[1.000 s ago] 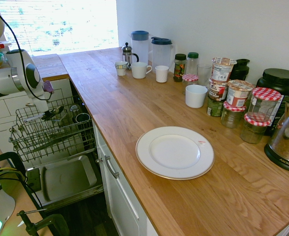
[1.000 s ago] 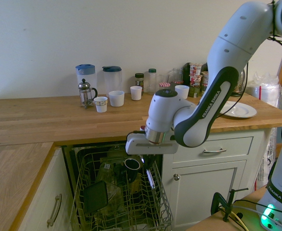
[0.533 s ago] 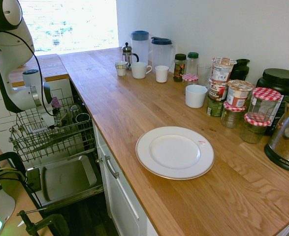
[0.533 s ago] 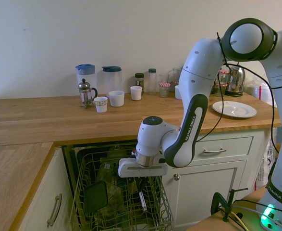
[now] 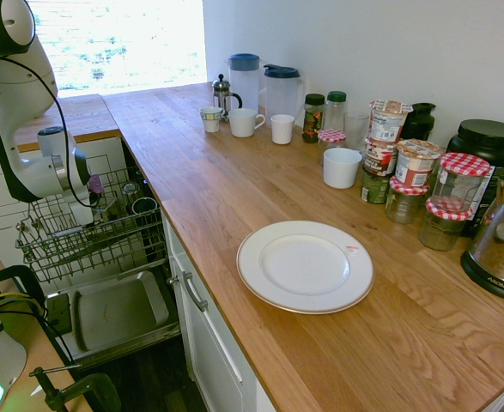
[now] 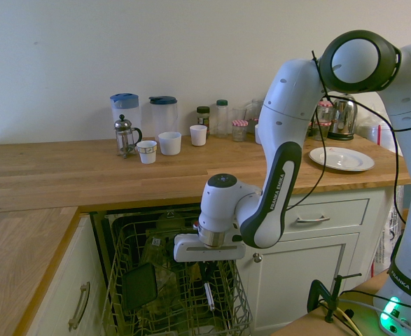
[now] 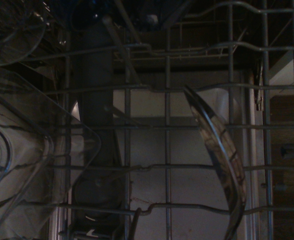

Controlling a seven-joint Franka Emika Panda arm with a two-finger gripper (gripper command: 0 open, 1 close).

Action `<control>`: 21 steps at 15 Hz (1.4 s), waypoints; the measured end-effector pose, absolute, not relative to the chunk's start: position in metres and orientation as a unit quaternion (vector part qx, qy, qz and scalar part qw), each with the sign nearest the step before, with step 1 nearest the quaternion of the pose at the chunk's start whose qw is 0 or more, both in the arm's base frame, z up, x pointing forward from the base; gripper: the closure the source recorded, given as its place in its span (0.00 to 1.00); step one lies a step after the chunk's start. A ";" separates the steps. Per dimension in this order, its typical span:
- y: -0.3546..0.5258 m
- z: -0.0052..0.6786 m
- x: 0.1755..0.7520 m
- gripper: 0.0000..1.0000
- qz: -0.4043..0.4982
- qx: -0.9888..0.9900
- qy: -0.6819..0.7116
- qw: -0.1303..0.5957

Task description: Put the spoon in the dishwasher

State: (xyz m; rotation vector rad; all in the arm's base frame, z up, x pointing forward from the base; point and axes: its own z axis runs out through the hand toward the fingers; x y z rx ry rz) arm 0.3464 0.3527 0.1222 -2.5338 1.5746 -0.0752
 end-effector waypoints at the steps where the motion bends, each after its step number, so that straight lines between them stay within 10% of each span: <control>1: 0.354 0.119 0.345 1.00 -0.025 -0.846 0.528 0.079; 2: 0.355 0.116 0.345 0.00 -0.025 -0.845 0.528 0.080; 21: 0.350 0.156 0.357 0.00 -0.044 -0.841 0.532 0.093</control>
